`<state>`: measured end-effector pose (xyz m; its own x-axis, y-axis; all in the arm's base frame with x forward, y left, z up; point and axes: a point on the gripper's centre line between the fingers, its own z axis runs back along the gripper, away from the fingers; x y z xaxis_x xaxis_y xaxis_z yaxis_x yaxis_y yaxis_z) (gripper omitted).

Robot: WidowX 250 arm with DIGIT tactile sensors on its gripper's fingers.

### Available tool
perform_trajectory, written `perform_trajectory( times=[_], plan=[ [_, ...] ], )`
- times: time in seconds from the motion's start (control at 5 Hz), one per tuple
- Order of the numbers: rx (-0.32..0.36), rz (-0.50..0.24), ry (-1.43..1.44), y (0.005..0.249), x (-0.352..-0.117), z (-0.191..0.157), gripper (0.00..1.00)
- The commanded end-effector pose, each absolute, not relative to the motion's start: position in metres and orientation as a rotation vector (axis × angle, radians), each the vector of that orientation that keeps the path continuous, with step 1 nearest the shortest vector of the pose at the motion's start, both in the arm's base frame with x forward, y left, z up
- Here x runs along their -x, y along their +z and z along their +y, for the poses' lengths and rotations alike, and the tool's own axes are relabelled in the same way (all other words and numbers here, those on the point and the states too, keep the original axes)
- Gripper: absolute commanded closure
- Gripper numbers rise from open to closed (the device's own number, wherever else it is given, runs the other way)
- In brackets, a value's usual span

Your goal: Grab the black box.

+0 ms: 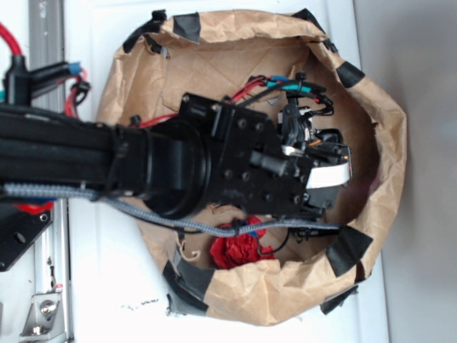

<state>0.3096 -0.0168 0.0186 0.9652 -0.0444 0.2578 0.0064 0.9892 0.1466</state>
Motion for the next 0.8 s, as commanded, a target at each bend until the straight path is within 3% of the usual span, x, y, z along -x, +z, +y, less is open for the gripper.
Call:
perform_trajectory(
  times=[0.0,0.6],
  plan=[
    [-0.118,-0.257,0.004,0.033,-0.316,-0.005,1.00],
    [-0.030,-0.260,0.026,0.069,-0.309,0.009,1.00]
  ],
)
